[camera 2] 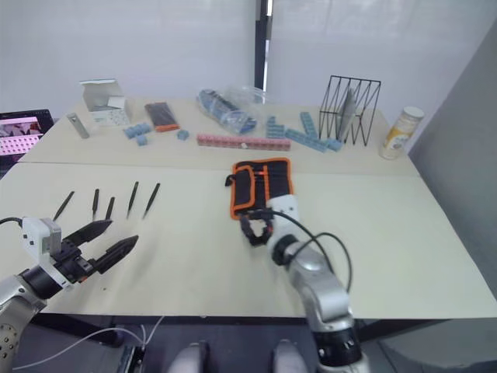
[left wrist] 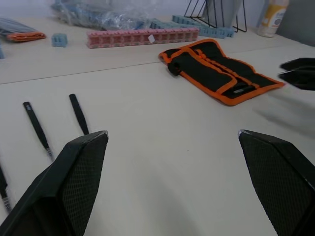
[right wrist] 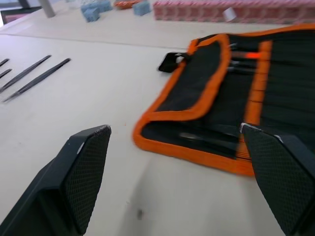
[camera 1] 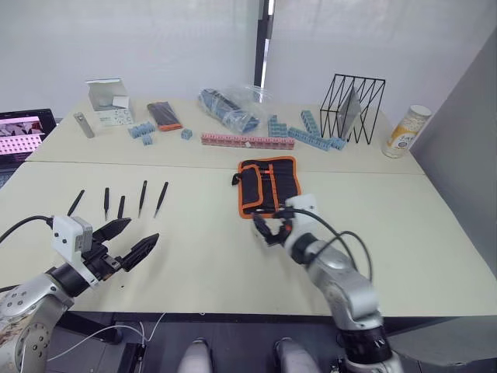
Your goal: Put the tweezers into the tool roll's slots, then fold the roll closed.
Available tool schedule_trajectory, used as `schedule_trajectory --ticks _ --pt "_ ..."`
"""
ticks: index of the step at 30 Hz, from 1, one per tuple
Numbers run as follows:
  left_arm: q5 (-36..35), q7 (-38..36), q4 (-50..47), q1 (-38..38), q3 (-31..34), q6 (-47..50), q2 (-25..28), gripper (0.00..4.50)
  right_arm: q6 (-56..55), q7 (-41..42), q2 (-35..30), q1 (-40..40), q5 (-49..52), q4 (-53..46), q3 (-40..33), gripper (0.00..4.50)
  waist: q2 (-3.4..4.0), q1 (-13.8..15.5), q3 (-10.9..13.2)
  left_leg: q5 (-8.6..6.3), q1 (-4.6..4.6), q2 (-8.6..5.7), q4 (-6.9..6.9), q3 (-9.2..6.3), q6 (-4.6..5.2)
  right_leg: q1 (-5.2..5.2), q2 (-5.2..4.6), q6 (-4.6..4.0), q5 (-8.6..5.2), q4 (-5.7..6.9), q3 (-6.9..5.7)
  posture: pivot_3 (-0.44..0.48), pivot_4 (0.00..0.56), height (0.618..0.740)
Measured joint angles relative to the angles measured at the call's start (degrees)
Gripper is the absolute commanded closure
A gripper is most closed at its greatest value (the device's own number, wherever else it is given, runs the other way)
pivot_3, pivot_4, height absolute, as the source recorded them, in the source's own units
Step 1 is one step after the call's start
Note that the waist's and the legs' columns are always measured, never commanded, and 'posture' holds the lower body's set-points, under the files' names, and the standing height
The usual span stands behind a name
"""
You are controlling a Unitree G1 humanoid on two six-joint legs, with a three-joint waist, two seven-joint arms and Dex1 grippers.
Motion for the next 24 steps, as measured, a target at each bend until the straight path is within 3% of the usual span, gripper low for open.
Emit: schedule_trajectory --ticks 8,24 --pt "-2.4 -1.9 -2.4 -0.2 -0.1 2.3 3.0 0.00 -2.1 -2.4 4.1 -7.1 -1.6 12.3 -0.5 0.03 0.01 -0.1 0.0 0.01 -0.01 0.01 0.00 -0.01 0.02 -0.02 0.02 0.00 0.00 0.04 -0.01 0.000 0.150 0.740" --pt "-2.0 -0.8 -2.4 -0.8 -1.6 2.1 2.2 0.00 -5.0 -2.4 6.7 -11.3 1.6 20.2 -5.8 0.03 0.03 -0.2 0.0 0.17 -0.02 0.04 -0.02 -0.02 0.27 -0.04 0.04 0.00 0.00 0.05 -0.01 0.000 0.150 0.740"
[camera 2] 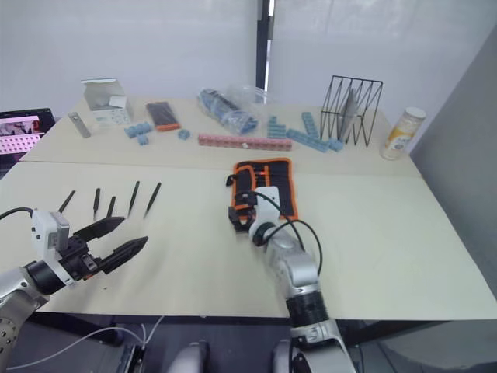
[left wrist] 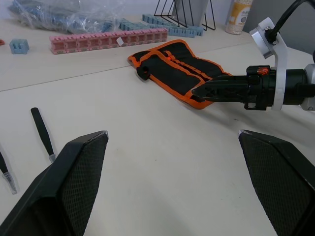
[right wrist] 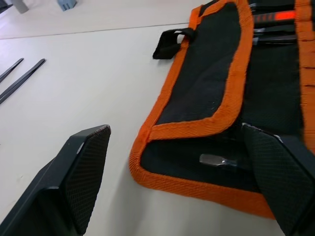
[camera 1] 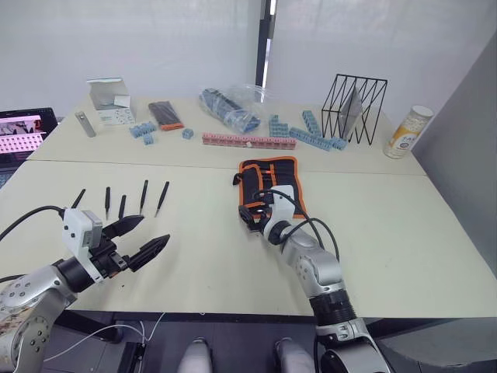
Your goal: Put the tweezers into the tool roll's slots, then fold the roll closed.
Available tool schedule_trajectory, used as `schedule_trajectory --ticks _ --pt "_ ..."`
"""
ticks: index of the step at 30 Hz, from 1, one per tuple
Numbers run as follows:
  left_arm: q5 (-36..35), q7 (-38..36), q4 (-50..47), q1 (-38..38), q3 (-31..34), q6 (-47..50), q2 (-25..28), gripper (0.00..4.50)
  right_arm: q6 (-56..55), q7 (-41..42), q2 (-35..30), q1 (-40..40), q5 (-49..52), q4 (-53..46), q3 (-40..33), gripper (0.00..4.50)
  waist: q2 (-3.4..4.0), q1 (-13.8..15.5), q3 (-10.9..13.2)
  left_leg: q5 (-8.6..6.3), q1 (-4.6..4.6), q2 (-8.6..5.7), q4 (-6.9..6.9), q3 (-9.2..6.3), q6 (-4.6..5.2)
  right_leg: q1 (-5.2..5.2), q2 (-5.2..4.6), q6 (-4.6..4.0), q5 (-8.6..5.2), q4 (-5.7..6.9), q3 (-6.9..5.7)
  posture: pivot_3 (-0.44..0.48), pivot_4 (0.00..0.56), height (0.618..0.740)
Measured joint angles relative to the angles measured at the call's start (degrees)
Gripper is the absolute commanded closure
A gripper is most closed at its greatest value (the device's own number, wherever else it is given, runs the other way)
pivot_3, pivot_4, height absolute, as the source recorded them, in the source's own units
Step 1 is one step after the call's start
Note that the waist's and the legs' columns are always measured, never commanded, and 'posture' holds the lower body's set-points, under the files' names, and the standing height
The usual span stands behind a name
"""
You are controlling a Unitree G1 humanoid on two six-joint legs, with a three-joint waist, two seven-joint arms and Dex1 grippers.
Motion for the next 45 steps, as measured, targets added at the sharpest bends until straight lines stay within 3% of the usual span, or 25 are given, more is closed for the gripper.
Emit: schedule_trajectory --ticks 3,4,16,17,25,33,41,45 --pt "0.2 0.1 0.0 0.0 -0.6 0.0 -0.4 0.00 -1.1 -0.3 -0.1 -0.5 0.5 1.3 -0.9 0.03 0.00 -0.1 0.0 0.00 0.00 0.00 0.00 0.00 0.00 0.00 0.00 0.00 0.00 0.00 0.00 0.000 0.150 0.740" --pt "0.3 0.2 0.0 0.1 -0.7 0.0 -0.4 0.00 -1.5 -0.3 -0.1 -0.8 0.6 1.9 -1.1 0.26 0.00 -0.1 0.0 0.00 0.00 0.00 0.00 0.00 0.00 0.00 0.00 0.00 0.00 0.00 0.00 0.000 0.150 0.740" --pt "0.3 -0.2 -0.7 0.6 -0.6 -1.3 -0.4 0.00 -3.6 -0.3 -0.1 -0.9 1.1 4.5 -1.2 4.32 0.01 -1.0 0.0 0.00 0.00 0.00 -0.03 -0.01 0.00 0.00 -0.01 0.00 0.00 -0.01 0.00 0.000 0.150 0.740" --pt "0.3 -0.2 -0.7 0.6 -0.6 -1.6 -0.4 0.00 -3.8 -0.2 -0.1 -0.9 1.1 4.7 -1.2 4.47 0.01 -1.0 0.0 0.00 0.00 0.00 -0.03 -0.01 0.00 -0.01 0.00 0.00 0.00 -0.01 0.00 0.000 0.150 0.740" --pt "0.4 -0.2 -0.6 0.5 -0.6 -2.4 -0.2 0.00 -4.8 1.9 -0.2 -0.9 0.8 4.8 0.5 4.47 0.02 -1.2 0.0 0.00 0.00 0.00 -0.04 -0.01 0.00 -0.02 0.00 0.00 0.00 -0.01 0.00 0.000 0.150 0.740" --pt "0.4 -0.3 -0.4 0.3 -0.6 -2.5 0.2 0.00 -4.6 5.9 -3.3 -0.3 -1.6 -1.9 5.4 4.47 0.03 -1.1 0.0 -0.04 -0.02 -0.01 -0.06 -0.01 -0.06 -0.03 -0.02 0.00 -0.01 -0.06 0.00 0.000 0.150 0.740" --pt "1.3 -1.4 1.0 -0.8 -1.2 -2.6 0.8 0.00 -3.2 15.6 -16.2 6.8 -4.3 -14.1 11.9 4.47 0.03 -1.0 0.0 -0.17 -0.03 -0.02 -0.07 0.00 -0.26 -0.04 -0.03 0.02 -0.02 -0.09 0.00 0.000 0.150 0.740" --pt "5.8 -4.1 3.6 -2.8 -6.0 -4.8 2.6 0.00 -3.8 23.2 -26.3 12.6 -5.7 -21.9 15.0 4.47 0.04 -0.6 0.0 -0.18 -0.02 -0.05 -0.07 0.01 -0.28 -0.02 -0.05 0.02 -0.03 -0.17 0.01 0.000 0.150 0.740"
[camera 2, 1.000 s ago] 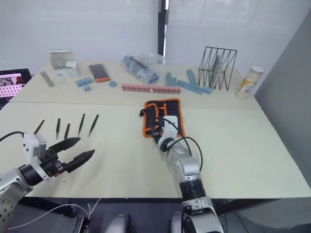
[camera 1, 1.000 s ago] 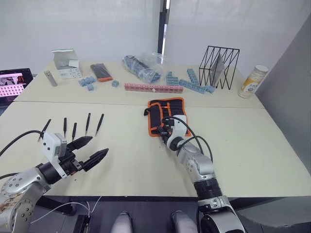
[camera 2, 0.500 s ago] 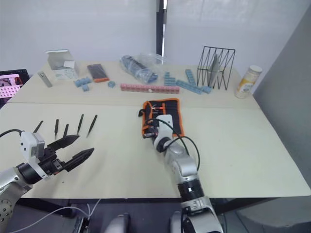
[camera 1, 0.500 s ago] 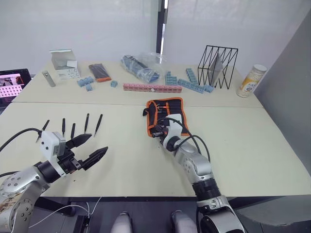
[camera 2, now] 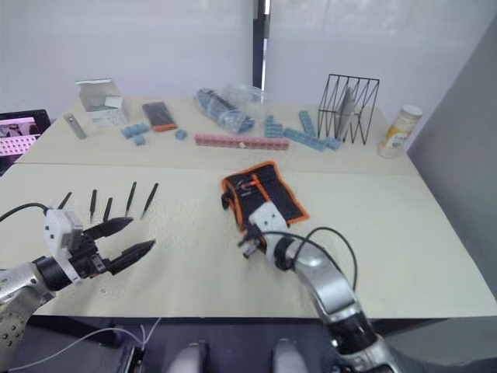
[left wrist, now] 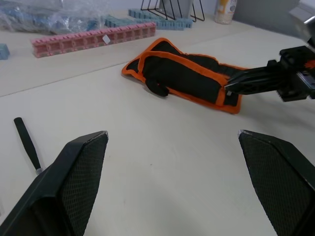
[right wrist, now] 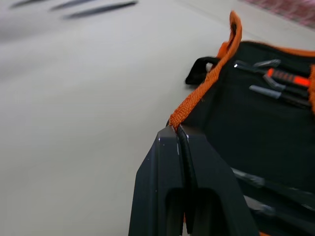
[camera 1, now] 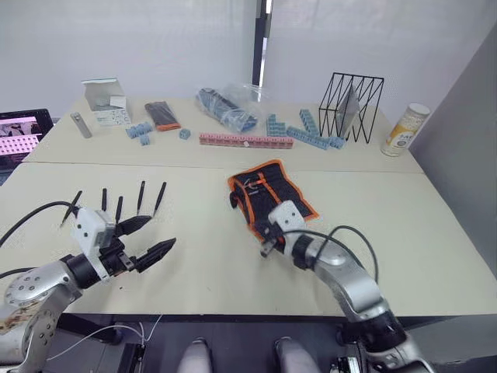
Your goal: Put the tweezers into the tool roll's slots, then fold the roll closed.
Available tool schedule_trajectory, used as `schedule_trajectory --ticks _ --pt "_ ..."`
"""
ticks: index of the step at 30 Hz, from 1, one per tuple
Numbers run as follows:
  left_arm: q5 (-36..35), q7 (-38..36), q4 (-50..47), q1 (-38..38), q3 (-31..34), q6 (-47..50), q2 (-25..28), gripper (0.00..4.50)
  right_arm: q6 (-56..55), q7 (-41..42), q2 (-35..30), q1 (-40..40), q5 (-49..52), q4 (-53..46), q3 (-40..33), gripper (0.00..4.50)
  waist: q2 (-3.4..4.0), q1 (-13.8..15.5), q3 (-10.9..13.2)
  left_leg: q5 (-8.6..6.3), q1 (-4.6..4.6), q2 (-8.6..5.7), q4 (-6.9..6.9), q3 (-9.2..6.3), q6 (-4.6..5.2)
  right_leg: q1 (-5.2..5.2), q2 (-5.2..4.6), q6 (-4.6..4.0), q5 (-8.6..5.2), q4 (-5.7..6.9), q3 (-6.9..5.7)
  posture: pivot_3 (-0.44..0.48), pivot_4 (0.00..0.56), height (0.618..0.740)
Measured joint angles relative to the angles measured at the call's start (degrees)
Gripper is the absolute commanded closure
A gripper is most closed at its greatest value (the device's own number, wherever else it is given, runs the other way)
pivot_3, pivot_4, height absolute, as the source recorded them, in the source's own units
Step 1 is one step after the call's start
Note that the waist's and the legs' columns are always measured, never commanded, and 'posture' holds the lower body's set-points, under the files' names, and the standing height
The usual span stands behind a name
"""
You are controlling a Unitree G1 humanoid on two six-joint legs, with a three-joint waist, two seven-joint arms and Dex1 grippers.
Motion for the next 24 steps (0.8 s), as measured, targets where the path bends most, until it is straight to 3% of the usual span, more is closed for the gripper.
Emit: schedule_trajectory --ticks 4,10,15,22,24 --pt "4.1 -5.0 5.7 -5.1 -5.4 -2.9 2.4 0.00 -2.9 5.8 -6.4 3.4 -0.7 -4.8 1.1 4.47 -0.01 0.5 0.0 -0.01 0.00 0.01 0.02 0.01 -0.01 -0.07 0.01 0.00 0.00 -0.01 0.00 0.000 0.150 0.740" --pt "12.4 -20.6 22.9 -25.2 -18.0 -14.7 4.4 0.00 -11.7 12.9 -13.0 4.8 -4.3 -7.7 3.1 4.47 -0.03 1.3 0.0 0.00 -0.02 -0.04 0.13 0.02 0.00 0.06 0.00 0.00 0.00 -0.10 -0.01 0.000 0.150 0.740" --pt "21.7 -31.3 46.2 -43.7 -27.3 -32.7 -1.0 0.00 -15.3 16.0 -15.2 5.8 -6.7 -8.5 4.8 4.47 -0.05 2.4 0.0 0.34 -0.18 -0.04 0.20 0.00 0.53 0.02 0.06 0.09 0.02 -0.07 -0.01 0.000 0.150 0.740" --pt "28.4 -39.1 70.9 -59.6 -32.0 -49.5 -9.9 0.00 -15.8 16.7 -15.1 7.6 -9.3 -10.2 5.8 4.47 -0.07 2.6 0.0 0.32 -0.29 -0.05 0.29 -0.05 0.53 0.02 0.08 0.26 0.03 -0.02 0.00 0.000 0.150 0.740" --pt "29.5 -39.8 75.2 -62.0 -32.2 -51.9 -11.4 0.44 -15.8 16.6 -14.9 7.8 -9.8 -10.3 5.9 4.50 -0.07 2.5 0.0 0.33 -0.30 -0.05 0.31 -0.05 0.54 0.03 0.09 0.54 0.19 -0.01 0.00 0.000 0.150 0.740"
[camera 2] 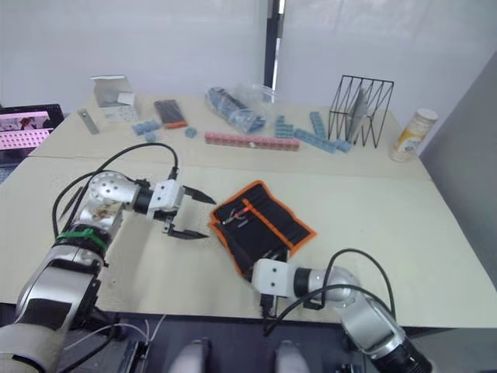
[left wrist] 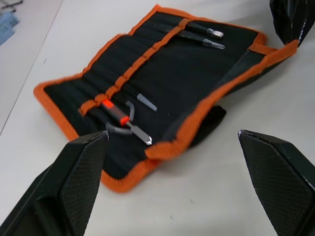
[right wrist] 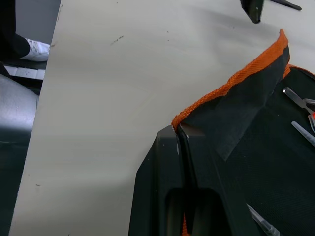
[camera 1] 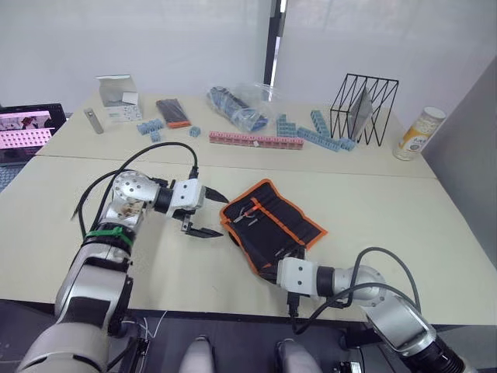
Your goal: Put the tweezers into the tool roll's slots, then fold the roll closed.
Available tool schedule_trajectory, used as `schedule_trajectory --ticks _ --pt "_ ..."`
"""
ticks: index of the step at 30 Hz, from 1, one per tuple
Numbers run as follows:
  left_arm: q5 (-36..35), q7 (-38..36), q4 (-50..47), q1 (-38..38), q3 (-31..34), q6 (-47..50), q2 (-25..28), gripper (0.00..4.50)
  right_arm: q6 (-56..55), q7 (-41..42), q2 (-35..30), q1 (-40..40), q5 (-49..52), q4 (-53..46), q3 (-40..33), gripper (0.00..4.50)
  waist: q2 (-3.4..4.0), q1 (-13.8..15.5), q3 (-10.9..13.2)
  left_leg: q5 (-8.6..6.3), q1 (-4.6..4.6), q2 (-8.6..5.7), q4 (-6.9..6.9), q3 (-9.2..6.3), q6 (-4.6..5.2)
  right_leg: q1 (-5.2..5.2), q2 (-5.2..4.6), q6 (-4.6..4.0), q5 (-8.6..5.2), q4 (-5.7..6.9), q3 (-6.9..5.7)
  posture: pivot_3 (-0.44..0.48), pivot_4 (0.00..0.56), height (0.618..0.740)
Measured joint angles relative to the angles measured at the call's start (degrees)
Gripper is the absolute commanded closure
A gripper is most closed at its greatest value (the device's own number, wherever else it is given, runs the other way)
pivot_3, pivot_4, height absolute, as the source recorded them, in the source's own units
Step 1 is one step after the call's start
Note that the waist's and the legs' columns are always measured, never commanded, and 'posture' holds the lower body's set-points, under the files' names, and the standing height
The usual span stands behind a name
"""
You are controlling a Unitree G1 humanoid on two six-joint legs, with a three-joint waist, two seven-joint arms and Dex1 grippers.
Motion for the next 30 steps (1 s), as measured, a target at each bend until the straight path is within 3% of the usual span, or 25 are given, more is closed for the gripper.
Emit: schedule_trajectory --ticks 6,12,19,25,30 --pt "4.4 -0.3 9.2 -3.4 -0.9 -6.5 -3.0 2.38 0.2 -1.2 1.0 0.7 -1.1 -0.2 -0.1 4.50 0.00 0.0 0.0 0.00 0.00 0.00 0.06 -0.04 0.00 0.03 0.01 0.17 0.10 0.04 0.00 0.000 0.150 0.740" --pt "6.0 -1.2 10.5 -3.4 -0.9 -11.1 -3.5 4.33 0.4 -1.5 1.0 0.9 -1.1 -0.7 -0.3 4.50 0.00 0.1 0.0 0.00 -0.03 0.00 0.12 -0.08 0.00 0.03 0.02 0.18 0.11 0.08 -0.01 0.000 0.150 0.740" --pt "8.5 0.3 10.7 -3.2 -1.0 -20.1 -1.9 4.45 2.9 -1.5 2.5 0.8 -1.0 -2.1 -0.4 4.50 0.00 0.0 0.0 0.00 -0.04 0.00 0.28 -0.10 0.00 0.05 0.03 0.21 0.13 0.15 -0.01 0.000 0.150 0.740" --pt "9.2 2.6 10.9 1.4 -1.0 -30.2 1.4 4.45 4.8 -1.1 3.9 0.8 -0.9 -2.7 -0.3 4.50 0.00 0.0 0.0 0.00 -0.03 0.01 0.36 -0.10 0.00 0.08 0.03 0.21 0.14 0.19 0.00 0.000 0.150 0.740" --pt "10.8 8.2 12.3 5.0 -1.0 -35.9 2.4 4.45 6.8 -0.4 3.9 0.7 -0.9 -3.8 -0.2 4.50 0.00 0.2 0.0 0.00 -0.05 0.01 0.49 -0.11 0.00 0.12 0.02 0.20 0.14 0.22 -0.01 0.000 0.150 0.740"
